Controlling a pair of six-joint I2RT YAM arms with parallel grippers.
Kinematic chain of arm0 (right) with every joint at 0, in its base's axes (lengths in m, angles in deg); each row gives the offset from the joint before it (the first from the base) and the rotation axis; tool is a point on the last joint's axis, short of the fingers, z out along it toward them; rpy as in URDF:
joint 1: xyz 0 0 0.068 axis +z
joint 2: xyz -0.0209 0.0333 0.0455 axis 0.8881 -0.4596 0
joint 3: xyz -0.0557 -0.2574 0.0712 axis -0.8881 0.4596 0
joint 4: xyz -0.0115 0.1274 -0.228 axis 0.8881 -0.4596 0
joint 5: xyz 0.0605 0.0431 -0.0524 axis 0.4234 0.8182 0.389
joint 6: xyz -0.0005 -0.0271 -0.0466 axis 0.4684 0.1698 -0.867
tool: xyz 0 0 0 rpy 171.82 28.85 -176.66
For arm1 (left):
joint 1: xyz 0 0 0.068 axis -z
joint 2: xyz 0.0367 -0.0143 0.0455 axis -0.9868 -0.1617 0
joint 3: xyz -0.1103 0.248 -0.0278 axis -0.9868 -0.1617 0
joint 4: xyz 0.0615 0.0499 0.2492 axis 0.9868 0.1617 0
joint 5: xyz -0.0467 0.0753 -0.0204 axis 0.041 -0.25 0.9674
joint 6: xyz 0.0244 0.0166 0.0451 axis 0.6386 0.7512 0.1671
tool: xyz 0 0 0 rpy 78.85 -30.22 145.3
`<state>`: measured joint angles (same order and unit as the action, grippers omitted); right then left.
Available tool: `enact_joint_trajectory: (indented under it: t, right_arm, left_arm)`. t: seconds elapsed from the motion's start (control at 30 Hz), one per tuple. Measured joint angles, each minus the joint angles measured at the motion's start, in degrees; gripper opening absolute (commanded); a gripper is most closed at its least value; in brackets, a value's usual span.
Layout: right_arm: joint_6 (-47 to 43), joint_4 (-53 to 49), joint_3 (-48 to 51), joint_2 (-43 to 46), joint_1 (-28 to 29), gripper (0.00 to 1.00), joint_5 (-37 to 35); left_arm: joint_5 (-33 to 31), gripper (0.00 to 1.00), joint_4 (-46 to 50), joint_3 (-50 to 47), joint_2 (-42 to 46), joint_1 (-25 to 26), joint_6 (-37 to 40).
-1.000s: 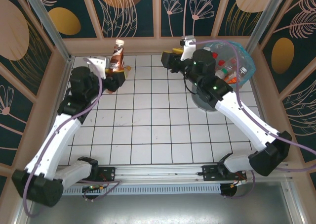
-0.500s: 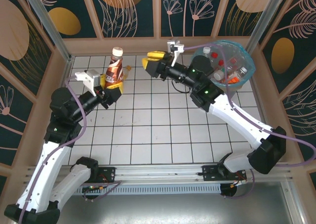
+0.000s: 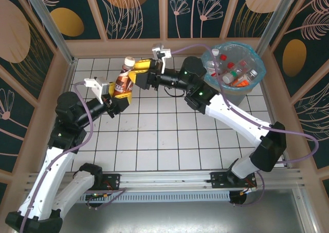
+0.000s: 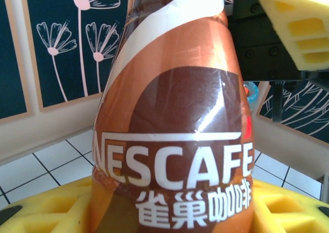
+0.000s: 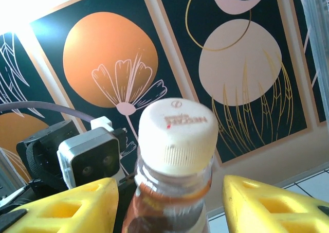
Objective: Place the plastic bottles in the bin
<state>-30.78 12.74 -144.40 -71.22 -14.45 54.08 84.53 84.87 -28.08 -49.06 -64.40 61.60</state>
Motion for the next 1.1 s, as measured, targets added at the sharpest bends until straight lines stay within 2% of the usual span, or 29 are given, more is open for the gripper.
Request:
enact_joint_trajectory:
  t: [0.27,0.33,0.43,0.57,0.6,0.63,0.73,0.9,1.0,1.1]
  right_arm:
    - [-1.01,-1.16,-3.63,-3.74,0.48,0.4,0.44]
    - [-1.03,-1.53,-3.65,-3.74,0.5,0.33,0.46]
    - [-1.05,-2.05,-3.78,-3.72,0.52,0.15,0.39]
    - [-3.1,-5.01,-4.66,-3.39,0.63,0.09,-1.27]
    - [-4.07,-6.14,-4.85,-3.15,0.63,0.08,-2.32]
    - [-5.22,-8.11,-5.2,-2.75,0.63,0.07,-4.15]
    - [-9.55,-14.16,-6.54,-0.79,0.57,0.06,-11.47]
    - [-18.29,-24.15,-9.42,4.94,-0.94,0.04,-31.08]
    - [-21.27,-30.73,-14.27,6.01,-5.95,0.02,-43.8]
    - [-22.67,-37.27,-18.43,5.57,-13.79,0.01,-54.58]
  left_arm:
    - [1.53,0.47,0.74,0.0,-1.36,0.0,1.31]
    - [1.42,0.49,0.92,0.0,-1.36,0.0,1.57]
    - [1.14,0.62,1.05,0.0,-1.36,0.0,1.81]
    - [0.61,0.91,0.98,0.0,-1.27,0.0,1.29]
    - [0.28,0.95,0.63,-0.09,-1.14,0.0,1.11]
    - [-0.13,0.98,0.17,-0.22,-0.92,0.0,0.76]
    - [-1.62,0.99,-1.66,-0.87,0.2,0.0,0.24]
    - [-4.04,0.98,-4.04,-1.22,1.03,0.0,-0.17]
    - [-5.99,0.98,-4.66,-1.22,0.44,0.0,-0.22]
    - [-8.11,0.99,-4.81,-1.64,-0.61,0.0,-0.44]
